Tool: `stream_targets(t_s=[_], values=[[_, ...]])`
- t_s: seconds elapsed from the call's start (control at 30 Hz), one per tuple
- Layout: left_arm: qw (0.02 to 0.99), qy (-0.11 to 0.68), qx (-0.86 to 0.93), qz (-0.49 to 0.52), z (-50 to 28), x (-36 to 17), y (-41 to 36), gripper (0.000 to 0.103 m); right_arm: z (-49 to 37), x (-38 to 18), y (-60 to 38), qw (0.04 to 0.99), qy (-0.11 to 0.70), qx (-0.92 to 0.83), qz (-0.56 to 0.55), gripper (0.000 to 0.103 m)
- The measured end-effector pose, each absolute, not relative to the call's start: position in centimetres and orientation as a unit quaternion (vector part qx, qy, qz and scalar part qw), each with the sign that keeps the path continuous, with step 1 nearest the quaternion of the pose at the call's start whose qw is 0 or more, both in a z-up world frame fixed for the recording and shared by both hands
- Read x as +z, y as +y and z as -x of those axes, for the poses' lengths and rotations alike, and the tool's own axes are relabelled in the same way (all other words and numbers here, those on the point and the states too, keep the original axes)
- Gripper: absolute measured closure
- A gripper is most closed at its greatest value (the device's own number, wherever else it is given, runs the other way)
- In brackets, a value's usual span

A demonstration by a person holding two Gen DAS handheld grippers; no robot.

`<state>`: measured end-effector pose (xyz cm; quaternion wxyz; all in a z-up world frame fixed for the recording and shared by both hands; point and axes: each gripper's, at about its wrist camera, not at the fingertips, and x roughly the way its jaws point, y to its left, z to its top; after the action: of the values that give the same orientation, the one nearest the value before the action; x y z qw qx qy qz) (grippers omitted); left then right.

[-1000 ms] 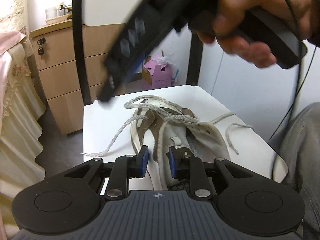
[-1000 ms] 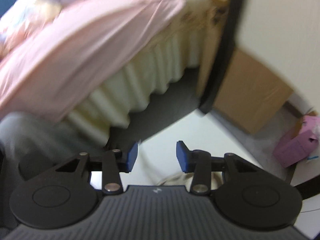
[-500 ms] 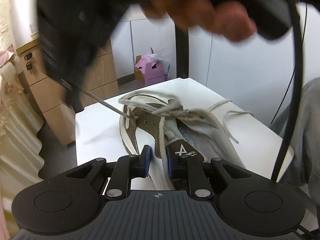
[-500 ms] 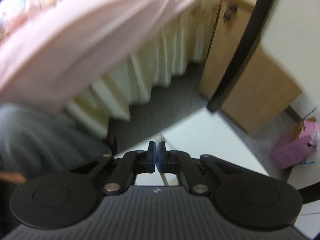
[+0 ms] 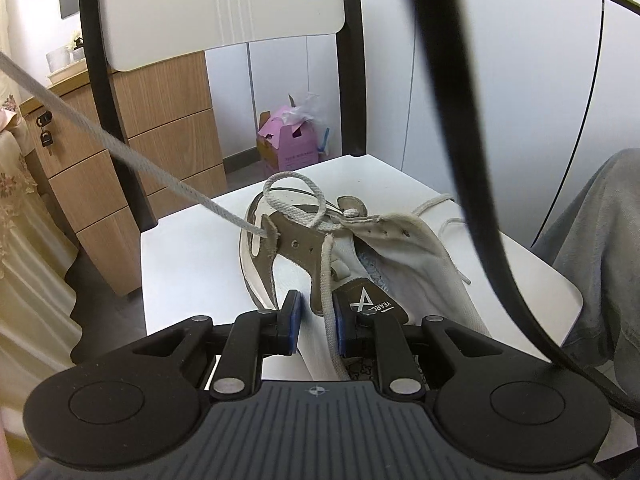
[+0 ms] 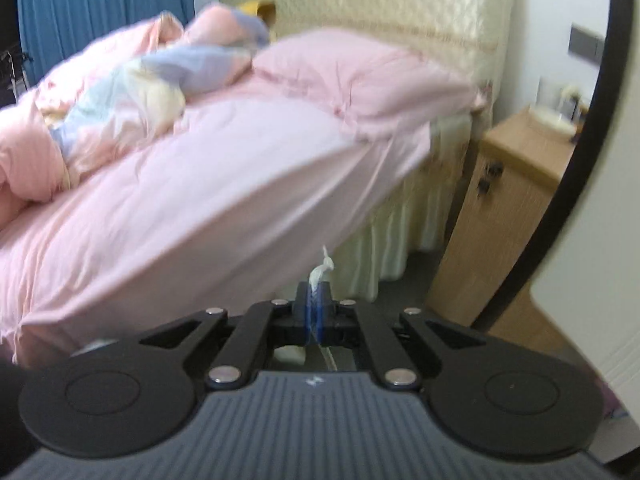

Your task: Lace up shoes with both hands

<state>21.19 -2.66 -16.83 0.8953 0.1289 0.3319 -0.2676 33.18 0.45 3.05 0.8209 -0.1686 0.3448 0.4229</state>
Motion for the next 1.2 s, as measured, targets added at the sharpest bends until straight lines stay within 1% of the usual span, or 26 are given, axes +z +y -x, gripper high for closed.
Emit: stream_targets(t_s=[0.03,0.1,0.13,0.17,0.2,0.23,0.3,0.37,0.43,0.53,0.6,0.63,0.67,0.83,0.87,0.9,0.93,1.0,1.03,1.2], values=[[0.895,0.331,-0.269,-0.131,-21.1,-16.9,-2.8,0.083,-33.4,2.3,0.5,0.818,0.354,0.416,0.180,0.096],[0.895,0.330,-0.271,-0.131,-21.1,-17.0,-2.8,0.083,-34.0,0.8,0.1,0.813,0.372,0.406,0.192,0.094],[0.895,0.331,-0.271,-0.128,-21.1,-17.0,-2.8,0.083,-34.2,0.1,-0.4,0.814,0.377,0.398,0.193,0.082],[0.895,0.332,-0.271,-0.126,-21.2,-17.0,-2.7,0.083,-34.4,-0.7,-0.9,0.816,0.382,0.390,0.192,0.059],[0.895,0.332,-0.271,-0.125,-21.2,-17.0,-2.6,0.083,-34.6,-1.2,-1.5,0.818,0.385,0.383,0.187,0.049],[0.895,0.332,-0.271,-0.124,-21.2,-17.0,-2.6,0.083,-34.8,-1.5,-2.3,0.821,0.388,0.379,0.175,0.043],[0.895,0.332,-0.272,-0.121,-21.2,-16.9,-2.5,0.083,-35.3,-2.0,-3.7,0.827,0.395,0.368,0.159,0.042],[0.895,0.332,-0.273,-0.121,-21.2,-16.9,-2.4,0.083,-35.9,-2.4,-5.1,0.834,0.401,0.351,0.141,0.037],[0.895,0.332,-0.274,-0.120,-21.2,-17.0,-2.4,0.083,-36.4,-3.2,-6.1,0.831,0.417,0.344,0.136,0.037],[0.894,0.331,-0.275,-0.122,-21.2,-16.9,-2.5,0.083,-36.2,-6.2,-6.4,0.787,0.472,0.345,0.197,0.041],[0.894,0.330,-0.276,-0.124,-21.2,-16.9,-2.4,0.083,-36.3,-8.9,-6.6,0.756,0.512,0.342,0.223,0.053],[0.894,0.329,-0.276,-0.126,-21.2,-16.9,-2.5,0.083,-36.3,-10.0,-6.7,0.746,0.524,0.341,0.229,0.061],[0.894,0.329,-0.277,-0.127,-21.2,-16.9,-2.5,0.083,-36.3,-11.0,-6.8,0.739,0.532,0.340,0.236,0.065],[0.894,0.324,-0.279,-0.135,-21.2,-16.9,-2.7,0.083,-36.0,-14.1,-7.2,0.722,0.546,0.349,0.242,0.071],[0.893,0.325,-0.280,-0.135,-21.3,-16.9,-2.7,0.083,-35.7,-14.4,-7.1,0.720,0.545,0.353,0.244,0.077],[0.893,0.325,-0.281,-0.135,-21.4,-16.9,-2.7,0.083,-35.5,-14.6,-7.0,0.718,0.545,0.356,0.247,0.086],[0.893,0.325,-0.282,-0.135,-21.4,-17.0,-2.7,0.083,-35.1,-14.7,-6.9,0.715,0.546,0.356,0.253,0.099],[0.892,0.324,-0.283,-0.136,-21.5,-17.0,-2.8,0.083,-34.4,-14.6,-6.8,0.724,0.531,0.356,0.260,0.099],[0.892,0.323,-0.283,-0.138,-21.4,-17.0,-2.8,0.083,-34.3,-14.0,-7.0,0.737,0.520,0.355,0.246,0.100],[0.889,0.321,-0.293,-0.147,-21.3,-16.9,-2.7,0.083,-34.1,-9.7,-8.5,0.798,0.467,0.355,0.136,0.100]])
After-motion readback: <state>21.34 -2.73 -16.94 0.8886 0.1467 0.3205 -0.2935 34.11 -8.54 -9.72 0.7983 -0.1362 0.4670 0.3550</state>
